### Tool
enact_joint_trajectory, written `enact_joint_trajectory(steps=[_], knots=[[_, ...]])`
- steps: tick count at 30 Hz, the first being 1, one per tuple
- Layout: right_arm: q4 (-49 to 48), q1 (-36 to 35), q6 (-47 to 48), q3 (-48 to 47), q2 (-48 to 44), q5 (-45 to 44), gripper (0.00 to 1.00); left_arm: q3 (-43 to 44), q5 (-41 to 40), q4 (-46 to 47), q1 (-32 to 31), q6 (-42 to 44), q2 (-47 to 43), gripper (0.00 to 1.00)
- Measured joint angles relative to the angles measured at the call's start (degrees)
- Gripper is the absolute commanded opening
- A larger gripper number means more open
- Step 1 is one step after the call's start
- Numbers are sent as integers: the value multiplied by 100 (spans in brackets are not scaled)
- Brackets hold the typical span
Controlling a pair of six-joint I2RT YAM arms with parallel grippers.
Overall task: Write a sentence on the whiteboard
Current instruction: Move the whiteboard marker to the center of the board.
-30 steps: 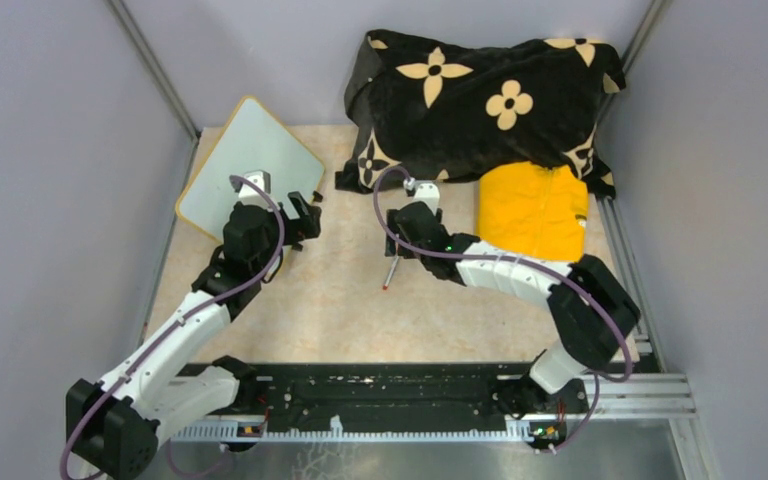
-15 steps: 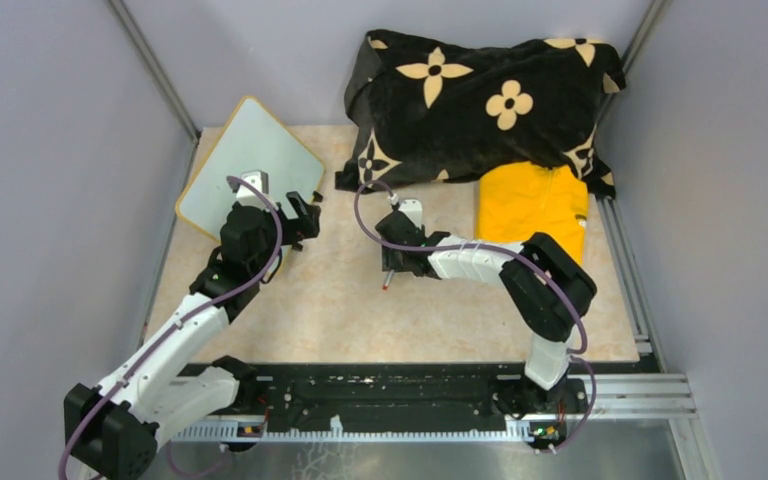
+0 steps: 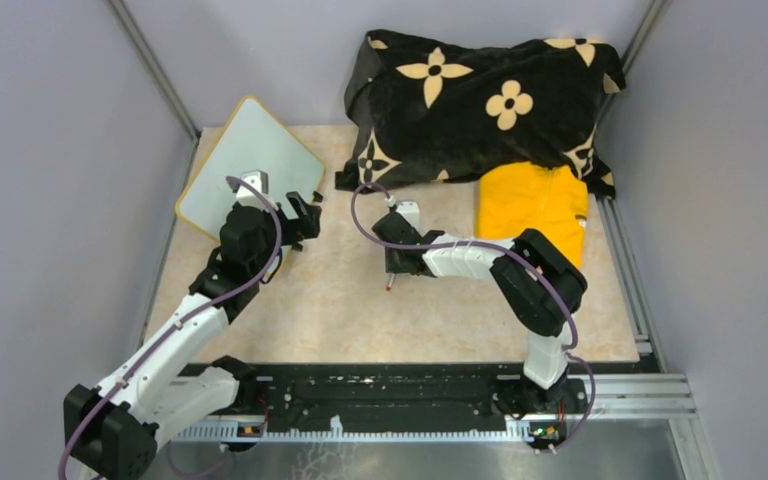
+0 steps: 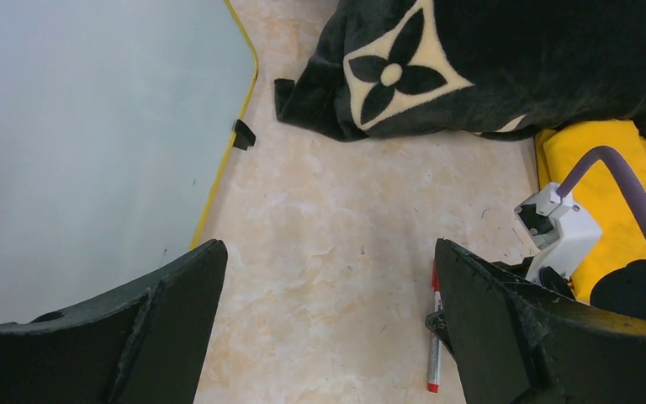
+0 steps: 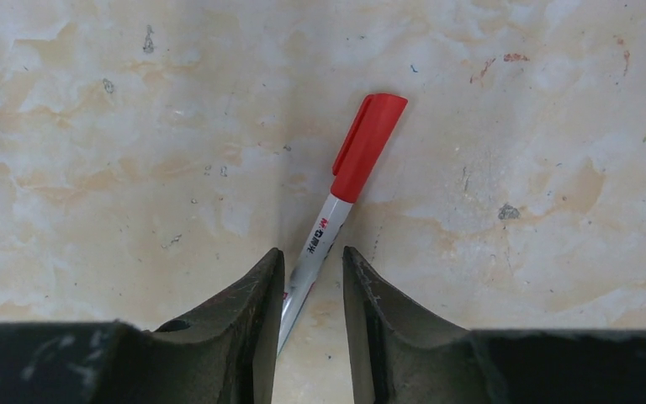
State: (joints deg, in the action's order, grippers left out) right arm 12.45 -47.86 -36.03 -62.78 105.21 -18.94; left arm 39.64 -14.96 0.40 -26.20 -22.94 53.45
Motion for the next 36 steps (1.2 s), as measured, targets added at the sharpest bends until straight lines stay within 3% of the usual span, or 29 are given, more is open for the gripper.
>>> enact_joint_trajectory(steps=[5,8,12,22,30,36], knots=[[37,2,44,2,9,-48,14,0,-2,-2,0,0,0,99],[46,28,55,7,9,-48,0,0,-2,-2,0,0,0,99],[26,186,87,50,-28,11,0,2,-2,-2,0,0,-2,99],[219,1370,514,516,-680,236,0,2,2,-2,0,0,-37,99],[214,1628,708,544,-730,284,0,2,2,-2,0,0,-48,99],[208,1641,776,590,-728,361,15,2,2,-2,0,0,-50,99]])
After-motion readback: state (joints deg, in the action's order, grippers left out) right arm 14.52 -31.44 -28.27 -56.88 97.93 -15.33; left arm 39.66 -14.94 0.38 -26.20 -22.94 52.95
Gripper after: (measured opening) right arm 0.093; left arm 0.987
